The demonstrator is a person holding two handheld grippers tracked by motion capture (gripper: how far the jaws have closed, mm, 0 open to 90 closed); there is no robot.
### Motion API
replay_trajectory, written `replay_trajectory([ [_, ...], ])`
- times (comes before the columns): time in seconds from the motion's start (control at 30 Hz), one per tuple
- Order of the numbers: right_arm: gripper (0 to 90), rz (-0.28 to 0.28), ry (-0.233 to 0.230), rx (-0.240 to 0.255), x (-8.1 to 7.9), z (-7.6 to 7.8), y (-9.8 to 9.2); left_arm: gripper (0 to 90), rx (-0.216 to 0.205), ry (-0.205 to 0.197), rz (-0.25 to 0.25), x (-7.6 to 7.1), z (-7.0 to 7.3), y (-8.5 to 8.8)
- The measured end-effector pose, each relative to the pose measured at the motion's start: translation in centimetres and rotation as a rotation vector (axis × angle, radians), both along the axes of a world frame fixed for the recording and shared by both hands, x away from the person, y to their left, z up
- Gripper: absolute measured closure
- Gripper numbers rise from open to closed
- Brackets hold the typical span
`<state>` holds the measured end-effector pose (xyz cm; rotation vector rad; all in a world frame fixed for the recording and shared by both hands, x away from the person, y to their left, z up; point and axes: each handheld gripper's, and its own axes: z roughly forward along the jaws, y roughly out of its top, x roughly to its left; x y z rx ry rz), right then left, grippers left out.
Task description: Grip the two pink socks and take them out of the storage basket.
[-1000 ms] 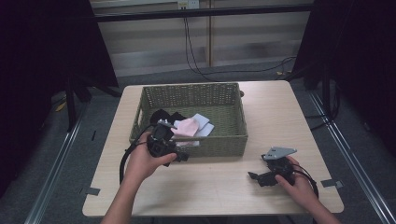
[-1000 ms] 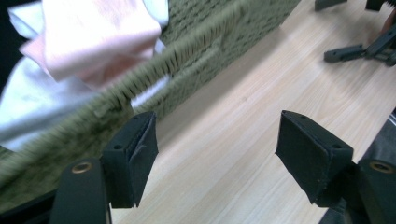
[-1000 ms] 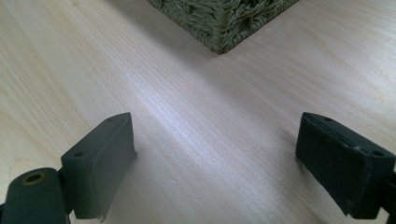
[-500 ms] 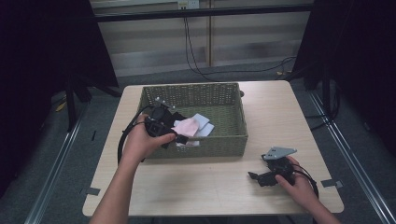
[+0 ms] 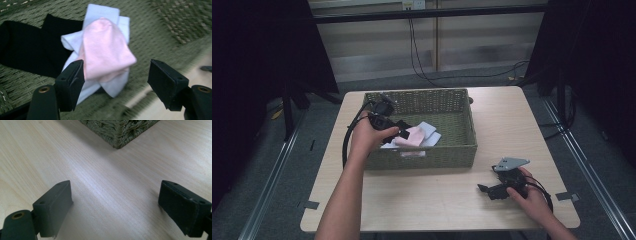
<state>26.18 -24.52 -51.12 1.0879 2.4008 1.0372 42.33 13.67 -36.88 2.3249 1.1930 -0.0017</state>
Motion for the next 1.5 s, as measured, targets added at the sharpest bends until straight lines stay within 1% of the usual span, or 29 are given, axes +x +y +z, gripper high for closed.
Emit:
replay_trajectory([
  [0.07, 11.4, 0.000, 0.000, 0.000, 0.0, 0.0, 0.0, 29.0, 0.003, -0.006, 0.016, 0.5, -0.7, -0.1],
  [0.13, 11.4, -0.001, 0.001, 0.000, 0.0, 0.0, 0.0, 29.0, 0.020, 0.001, 0.018, 1.1, -1.3, 0.0],
  [0.27, 11.4, 0.000, 0.000, 0.000, 0.0, 0.0, 0.0, 29.0, 0.010, 0.018, 0.044, 1.8, -2.6, -0.1],
  [0.33, 11.4, 0.000, 0.000, 0.000, 0.0, 0.0, 0.0, 29.0, 0.018, 0.033, 0.046, 2.2, -3.1, 0.0],
  [0.37, 11.4, 0.000, 0.000, 0.000, 0.0, 0.0, 0.0, 29.0, 0.022, 0.037, 0.057, 2.3, -3.3, 0.0],
  [0.4, 11.4, 0.000, 0.000, 0.000, 0.0, 0.0, 0.0, 29.0, 0.022, 0.041, 0.055, 2.5, -3.4, 0.0],
  [0.47, 11.4, 0.000, 0.000, 0.000, 0.0, 0.0, 0.0, 29.2, 0.003, 0.055, 0.062, 2.7, -3.6, -0.1],
  [0.57, 11.4, 0.000, 0.000, 0.000, 0.0, 0.0, 0.0, 30.3, 0.009, 0.057, 0.052, 2.9, -3.9, -0.2],
  [0.6, 11.4, 0.000, 0.000, 0.000, 0.0, 0.0, 0.0, 30.7, 0.010, 0.065, 0.058, 2.9, -4.0, -0.3],
  [0.63, 11.4, 0.000, 0.000, 0.000, 0.0, 0.0, 0.0, 31.2, 0.016, 0.072, 0.050, 2.9, -4.2, -0.4],
  [0.67, 11.4, 0.000, 0.000, 0.000, 0.0, 0.0, 0.0, 31.9, 0.022, 0.073, 0.052, 2.9, -4.3, -0.4],
  [0.73, 11.4, 0.000, 0.000, 0.000, 0.0, 0.0, 0.0, 33.8, 0.021, 0.091, 0.053, 3.0, -4.5, -0.5],
  [0.77, 11.4, 0.000, 0.000, 0.000, 0.0, 0.0, 0.0, 34.0, 0.009, 0.102, 0.057, 3.1, -4.7, -0.5],
  [0.8, 11.4, -0.001, 0.001, 0.000, 0.0, 0.0, 0.0, 34.0, 0.009, 0.102, 0.064, 3.1, -4.8, -0.6],
  [0.83, 11.4, 0.000, 0.000, 0.000, 0.0, 0.0, 0.0, 34.0, 0.018, 0.105, 0.049, 3.1, -4.9, -0.6],
  [0.87, 11.4, 0.000, 0.000, 0.000, 0.0, 0.0, 0.0, 34.2, 0.014, 0.105, 0.053, 3.1, -5.0, -0.6],
  [0.93, 11.4, 0.000, 0.000, 0.000, 0.0, 0.0, 0.0, 39.4, 0.003, 0.112, 0.044, 3.0, -5.1, -0.6],
  [0.97, 11.4, 0.000, 0.000, 0.000, 0.0, 0.0, 0.0, 43.4, 0.010, 0.114, 0.041, 3.0, -5.1, -0.6],
  [1.0, 11.4, 0.000, 0.000, 0.000, 0.0, 0.0, 0.0, 48.1, 0.024, 0.114, 0.038, 3.0, -5.0, -0.5],
  [1.03, 11.4, 0.000, 0.000, 0.000, 0.0, 0.0, 0.0, 54.3, 0.029, 0.113, 0.038, 3.0, -5.0, -0.5],
  [1.07, 11.4, 0.000, 0.000, 0.000, 0.0, 0.0, 0.0, 58.3, 0.033, 0.111, 0.046, 3.0, -4.9, -0.4],
  [1.13, 11.4, 0.000, 0.000, 0.000, 0.0, 0.0, 0.0, 70.5, 0.043, 0.111, 0.044, 3.0, -4.5, -0.3],
  [1.17, 11.4, 0.000, 0.000, 0.000, 0.0, 0.0, 0.0, 74.7, 0.036, 0.117, 0.041, 3.0, -4.4, -0.2],
  [1.23, 11.4, 0.000, 0.000, 0.000, 0.0, 0.0, 0.0, 82.5, 0.039, 0.118, 0.033, 3.0, -4.1, -0.3],
  [1.27, 11.4, 0.000, 0.000, 0.000, 0.0, 0.0, 0.0, 85.9, 0.030, 0.120, 0.026, 3.0, -3.9, -0.2],
  [1.3, 11.4, 0.000, 0.000, 0.000, 0.0, 0.0, 0.0, 88.6, 0.030, 0.119, 0.031, 3.0, -3.9, -0.2],
  [1.37, 11.4, 0.000, 0.000, 0.000, 0.0, 0.0, 0.0, 89.1, 0.038, 0.127, 0.025, 3.0, -3.9, -0.2],
  [1.43, 11.4, 0.000, 0.000, 0.000, 0.0, 0.0, 0.0, 89.3, 0.057, 0.129, 0.009, 2.9, -3.7, -0.2],
  [1.5, 11.4, 0.000, 0.000, 0.000, 0.0, 0.0, 0.0, 89.5, 0.059, 0.126, 0.003, 2.9, -3.3, -0.3],
])
